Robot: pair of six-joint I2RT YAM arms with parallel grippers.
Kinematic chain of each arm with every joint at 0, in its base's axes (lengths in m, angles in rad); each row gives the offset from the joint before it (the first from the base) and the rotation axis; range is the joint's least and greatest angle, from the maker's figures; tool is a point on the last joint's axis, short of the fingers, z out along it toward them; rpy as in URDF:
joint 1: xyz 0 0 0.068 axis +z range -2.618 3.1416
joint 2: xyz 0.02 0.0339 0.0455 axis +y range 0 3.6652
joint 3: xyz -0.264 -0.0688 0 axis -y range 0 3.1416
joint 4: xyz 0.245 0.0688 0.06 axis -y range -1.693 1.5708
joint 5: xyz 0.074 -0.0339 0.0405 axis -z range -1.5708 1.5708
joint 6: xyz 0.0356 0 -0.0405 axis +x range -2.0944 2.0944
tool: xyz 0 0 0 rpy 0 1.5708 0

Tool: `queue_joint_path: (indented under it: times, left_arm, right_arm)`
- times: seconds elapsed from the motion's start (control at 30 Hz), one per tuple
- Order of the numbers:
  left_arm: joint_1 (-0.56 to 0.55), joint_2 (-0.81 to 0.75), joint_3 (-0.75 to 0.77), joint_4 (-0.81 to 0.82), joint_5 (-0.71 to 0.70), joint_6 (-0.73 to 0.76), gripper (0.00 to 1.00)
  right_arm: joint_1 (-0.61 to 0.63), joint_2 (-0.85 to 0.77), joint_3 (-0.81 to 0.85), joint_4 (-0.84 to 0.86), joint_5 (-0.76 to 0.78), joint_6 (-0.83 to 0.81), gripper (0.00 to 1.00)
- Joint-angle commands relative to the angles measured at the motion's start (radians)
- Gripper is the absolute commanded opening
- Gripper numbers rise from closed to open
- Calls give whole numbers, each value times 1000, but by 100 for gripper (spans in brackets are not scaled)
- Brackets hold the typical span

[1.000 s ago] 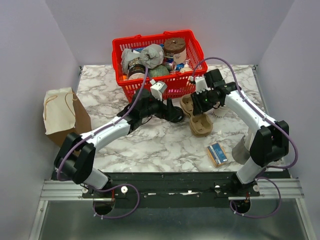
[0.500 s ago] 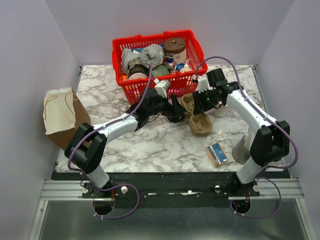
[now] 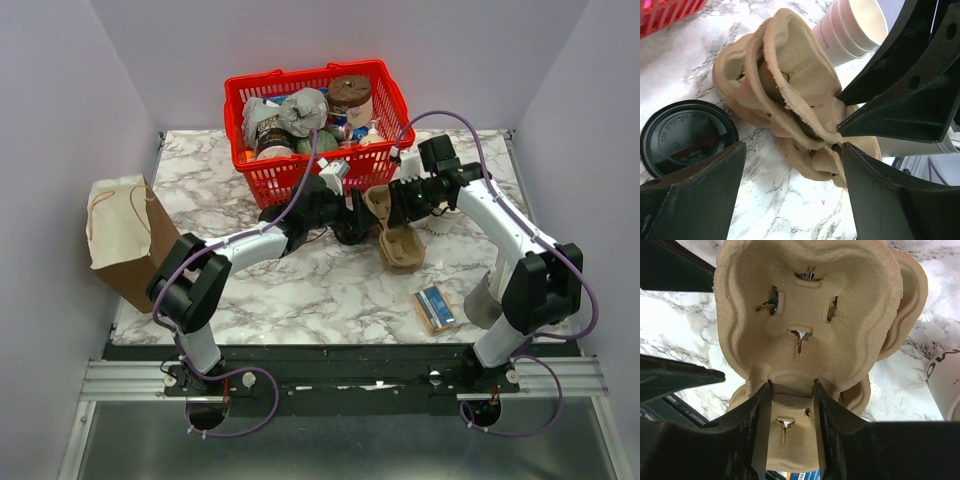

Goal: Pack the takeout coffee

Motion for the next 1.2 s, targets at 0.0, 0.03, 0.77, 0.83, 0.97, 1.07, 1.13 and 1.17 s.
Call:
queue_joint_path:
  times: [0.0,0.03,0.77,0.83,0.97,1.07,1.13,1.17]
  left_arm:
    - [-15,27,35,28,-20,-18,85]
    - [-18,35,36,25,-21,-15,85]
    - [-40,91,75,48,-20,-36,86]
    - [-40,101,82,40,-24,-36,86]
    - [-40,108,91,5,-44,-30,86]
    - [-37,95,91,14,-32,-30,86]
    - [-26,84,91,21,-21,-24,86]
    - [-21,82,94,29,-8,-21,86]
  right_arm:
    - [-11,-40,6,-10,-29,17,29]
    - [-13,-43,6,-10,-29,18,29]
    - [-33,-40,7,-8,-62,35,29]
    - [-33,-42,9,-8,-62,35,29]
    - [-34,-48,13,-16,-42,23,29]
    - [-39,-55,20,-27,10,8,29]
    - [-46,-56,36,-42,9,2,29]
    - [-54,-59,44,-47,6,0,29]
